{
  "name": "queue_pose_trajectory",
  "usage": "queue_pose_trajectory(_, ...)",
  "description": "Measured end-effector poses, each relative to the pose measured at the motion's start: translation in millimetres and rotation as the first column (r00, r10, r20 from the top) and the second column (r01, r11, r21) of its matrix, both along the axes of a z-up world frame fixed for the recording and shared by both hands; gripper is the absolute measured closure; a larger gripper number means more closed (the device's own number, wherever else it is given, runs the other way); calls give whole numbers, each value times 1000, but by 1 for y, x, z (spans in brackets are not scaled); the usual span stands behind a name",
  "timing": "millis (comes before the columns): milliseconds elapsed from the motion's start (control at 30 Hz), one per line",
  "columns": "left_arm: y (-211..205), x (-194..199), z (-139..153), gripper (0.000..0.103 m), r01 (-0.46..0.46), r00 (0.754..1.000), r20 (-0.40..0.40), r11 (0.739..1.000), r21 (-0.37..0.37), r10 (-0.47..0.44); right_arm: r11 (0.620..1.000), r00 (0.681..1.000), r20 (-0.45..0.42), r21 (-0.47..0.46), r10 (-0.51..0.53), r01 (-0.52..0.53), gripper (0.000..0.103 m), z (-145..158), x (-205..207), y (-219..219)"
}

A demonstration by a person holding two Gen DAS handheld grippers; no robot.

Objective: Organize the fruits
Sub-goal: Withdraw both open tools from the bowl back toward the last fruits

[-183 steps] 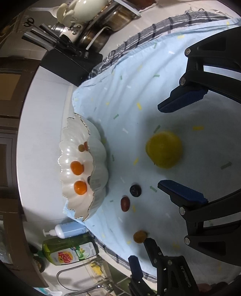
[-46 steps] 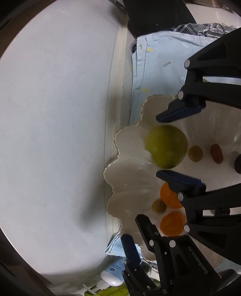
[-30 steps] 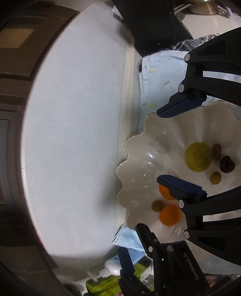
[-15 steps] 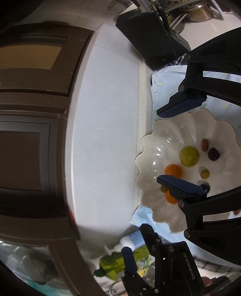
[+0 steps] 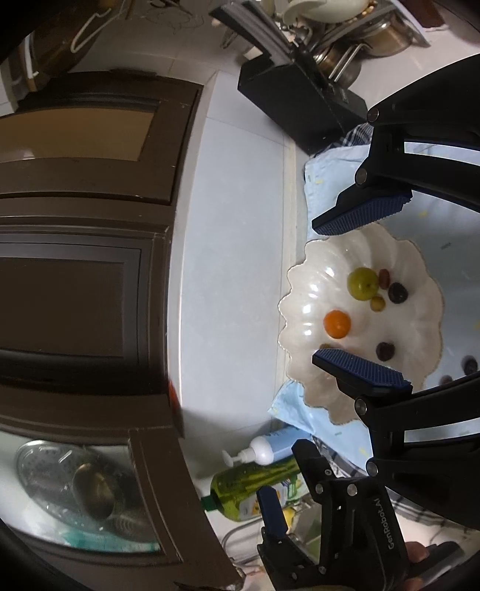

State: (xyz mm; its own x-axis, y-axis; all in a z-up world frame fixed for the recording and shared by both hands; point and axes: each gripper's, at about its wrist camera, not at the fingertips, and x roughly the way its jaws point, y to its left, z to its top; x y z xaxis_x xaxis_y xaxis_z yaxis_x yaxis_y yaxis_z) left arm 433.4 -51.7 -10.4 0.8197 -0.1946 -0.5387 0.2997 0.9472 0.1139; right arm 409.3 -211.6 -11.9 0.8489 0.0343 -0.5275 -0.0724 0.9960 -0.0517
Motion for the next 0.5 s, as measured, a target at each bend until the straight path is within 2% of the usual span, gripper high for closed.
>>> queue_pose_trajectory(233,13,-35,3,25,19,999,34,1000,3,-19,1000,999,41,-15,-15,16,38,5,-39,9)
queue_pose_trajectory(500,31,-66,-7,25,42,998,52,999,21,-44,999,999,44,-27,-18,19,38,-7,-72,26)
